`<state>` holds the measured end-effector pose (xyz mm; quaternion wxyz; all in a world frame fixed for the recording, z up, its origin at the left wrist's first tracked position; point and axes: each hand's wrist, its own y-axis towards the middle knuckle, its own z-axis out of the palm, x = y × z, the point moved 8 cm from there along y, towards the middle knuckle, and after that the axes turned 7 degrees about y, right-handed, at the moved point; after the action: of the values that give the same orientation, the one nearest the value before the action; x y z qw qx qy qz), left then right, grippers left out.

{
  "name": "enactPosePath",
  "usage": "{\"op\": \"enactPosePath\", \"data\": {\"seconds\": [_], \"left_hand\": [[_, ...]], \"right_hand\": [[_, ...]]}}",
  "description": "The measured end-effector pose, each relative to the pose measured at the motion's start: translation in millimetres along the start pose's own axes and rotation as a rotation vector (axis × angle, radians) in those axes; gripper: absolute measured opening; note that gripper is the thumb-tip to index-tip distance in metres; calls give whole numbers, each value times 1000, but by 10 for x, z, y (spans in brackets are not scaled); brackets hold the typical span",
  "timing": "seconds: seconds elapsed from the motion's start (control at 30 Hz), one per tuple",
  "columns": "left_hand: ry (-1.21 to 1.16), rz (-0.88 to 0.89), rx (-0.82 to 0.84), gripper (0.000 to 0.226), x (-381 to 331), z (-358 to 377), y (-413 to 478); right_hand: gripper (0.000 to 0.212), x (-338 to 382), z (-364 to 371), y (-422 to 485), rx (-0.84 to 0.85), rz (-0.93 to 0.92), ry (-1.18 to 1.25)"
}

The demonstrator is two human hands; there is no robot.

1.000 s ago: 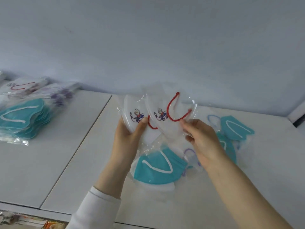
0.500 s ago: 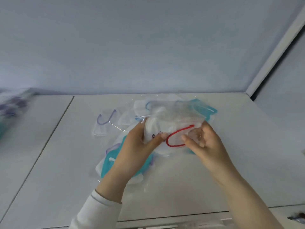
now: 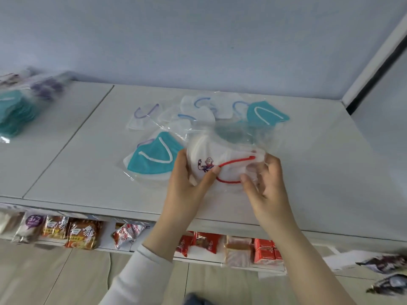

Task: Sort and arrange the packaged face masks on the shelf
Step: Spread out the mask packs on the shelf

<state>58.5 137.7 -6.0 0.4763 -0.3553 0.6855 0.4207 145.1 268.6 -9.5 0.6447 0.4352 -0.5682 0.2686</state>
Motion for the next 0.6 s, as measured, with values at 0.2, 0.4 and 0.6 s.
{"op": "enactPosePath", "data": {"seconds": [0.2, 0.4, 0.6], "left_hand": [[-33, -19, 4, 47, 7, -32, -53], [-25, -57, -16, 34, -22, 9, -125], [56, -37, 45, 22, -65, -13, -191]], "right_hand": [[60, -42, -70, -18, 26, 29, 74], [53, 16, -15, -34, -62, -22, 44], [30, -10, -7, -33, -132, 70, -63]]}}
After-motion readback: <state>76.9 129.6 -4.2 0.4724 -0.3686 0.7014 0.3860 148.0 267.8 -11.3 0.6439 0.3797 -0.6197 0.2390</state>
